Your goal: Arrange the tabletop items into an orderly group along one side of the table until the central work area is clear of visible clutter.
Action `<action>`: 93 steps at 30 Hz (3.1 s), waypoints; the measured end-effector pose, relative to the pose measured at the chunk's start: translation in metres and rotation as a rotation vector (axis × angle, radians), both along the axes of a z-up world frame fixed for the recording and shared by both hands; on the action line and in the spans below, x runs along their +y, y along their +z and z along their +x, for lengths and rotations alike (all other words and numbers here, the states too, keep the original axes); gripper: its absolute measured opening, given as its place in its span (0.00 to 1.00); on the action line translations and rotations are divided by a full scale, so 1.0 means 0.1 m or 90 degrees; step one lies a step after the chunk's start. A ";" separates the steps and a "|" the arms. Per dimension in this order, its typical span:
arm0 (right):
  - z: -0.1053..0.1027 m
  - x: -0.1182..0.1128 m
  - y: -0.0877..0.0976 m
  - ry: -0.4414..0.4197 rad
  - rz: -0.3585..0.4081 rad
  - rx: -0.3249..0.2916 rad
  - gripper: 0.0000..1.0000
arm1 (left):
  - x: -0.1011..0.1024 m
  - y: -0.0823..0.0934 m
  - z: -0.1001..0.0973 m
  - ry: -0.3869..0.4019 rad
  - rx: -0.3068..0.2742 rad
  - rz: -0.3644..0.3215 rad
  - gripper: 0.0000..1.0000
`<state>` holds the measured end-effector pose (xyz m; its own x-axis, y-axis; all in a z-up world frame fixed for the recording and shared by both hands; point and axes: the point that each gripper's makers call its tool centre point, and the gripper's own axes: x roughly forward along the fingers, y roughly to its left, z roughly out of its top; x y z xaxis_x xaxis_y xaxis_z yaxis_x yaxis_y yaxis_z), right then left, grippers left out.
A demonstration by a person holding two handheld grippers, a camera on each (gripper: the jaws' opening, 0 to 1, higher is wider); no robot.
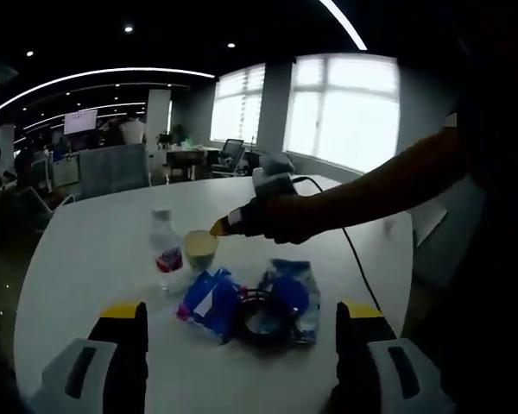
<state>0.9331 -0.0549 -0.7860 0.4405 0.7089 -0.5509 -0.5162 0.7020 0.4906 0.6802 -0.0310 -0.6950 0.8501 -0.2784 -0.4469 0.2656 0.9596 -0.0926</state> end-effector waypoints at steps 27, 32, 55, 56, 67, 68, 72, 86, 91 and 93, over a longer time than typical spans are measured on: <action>0.06 -0.07 -0.04 0.014 -0.048 -0.050 0.11 | -0.02 -0.06 0.11 -0.008 0.007 0.003 0.89; 0.05 -0.08 0.00 0.035 -0.044 -0.075 0.22 | 0.00 -0.08 0.11 -0.003 0.008 0.004 0.89; -0.41 -0.85 0.27 0.100 -0.046 -0.178 0.59 | -0.17 -0.14 0.20 0.011 0.020 0.010 0.92; -0.43 -0.88 0.28 0.099 -0.045 -0.180 0.61 | -0.17 -0.15 0.20 0.012 0.019 0.009 0.92; -0.63 -1.37 0.41 0.111 -0.061 -0.241 0.74 | -0.25 -0.17 0.26 0.013 0.014 -0.002 0.97; -0.64 -1.40 0.42 0.110 -0.063 -0.245 0.75 | -0.26 -0.17 0.27 0.013 0.014 -0.003 0.98; -0.75 -1.59 0.54 0.117 -0.071 -0.273 0.80 | -0.31 -0.20 0.30 0.014 0.017 -0.014 0.99; -1.02 -2.16 0.72 0.120 -0.082 -0.318 0.91 | -0.39 -0.22 0.25 0.029 0.020 -0.015 1.00; -1.11 -2.36 0.70 0.126 -0.096 -0.324 0.91 | -0.44 -0.27 0.18 0.035 0.024 -0.013 1.00; -1.14 -2.43 0.68 0.128 -0.105 -0.324 0.91 | -0.48 -0.30 0.14 0.038 0.029 -0.009 1.00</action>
<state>0.8194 -0.2975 -0.7179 0.5449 0.7283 -0.4154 -0.7900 0.6121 0.0369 0.6943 -0.0791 -0.7250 0.8439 -0.2348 -0.4823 0.2033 0.9721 -0.1174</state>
